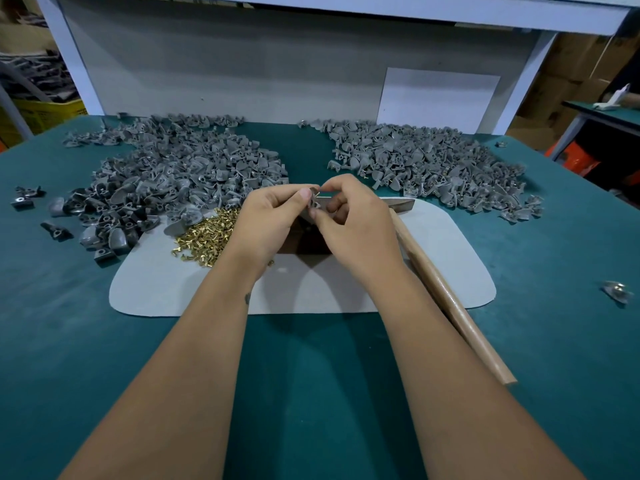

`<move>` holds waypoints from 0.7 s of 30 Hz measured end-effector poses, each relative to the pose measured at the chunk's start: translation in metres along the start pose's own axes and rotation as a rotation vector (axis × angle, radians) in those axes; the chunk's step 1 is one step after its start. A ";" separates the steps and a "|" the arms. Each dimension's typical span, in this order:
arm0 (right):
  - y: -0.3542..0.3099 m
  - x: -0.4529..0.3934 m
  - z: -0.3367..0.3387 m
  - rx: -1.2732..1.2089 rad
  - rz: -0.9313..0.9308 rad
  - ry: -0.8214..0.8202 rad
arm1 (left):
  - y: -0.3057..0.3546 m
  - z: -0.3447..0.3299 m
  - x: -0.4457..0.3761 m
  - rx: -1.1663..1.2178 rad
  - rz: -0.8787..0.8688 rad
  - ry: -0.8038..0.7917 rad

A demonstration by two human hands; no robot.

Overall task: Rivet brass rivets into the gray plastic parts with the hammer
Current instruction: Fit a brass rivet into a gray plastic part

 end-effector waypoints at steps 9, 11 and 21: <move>-0.014 -0.001 -0.003 0.633 0.313 -0.121 | 0.002 -0.002 0.002 0.010 -0.053 0.021; -0.016 -0.001 -0.006 0.697 0.343 -0.141 | 0.001 -0.002 0.001 0.014 -0.059 0.028; -0.012 -0.005 -0.005 0.503 0.306 -0.130 | -0.002 0.000 0.001 0.011 0.004 0.043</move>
Point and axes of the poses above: each hand's wrist, its own x-axis away from the middle knuckle, its own z-axis out of the back of the hand, y = z × x, the point moved 3 cm from there along -x, towards the middle knuckle, and after that the axes turned 9 degrees about z, right-handed, at the moved point
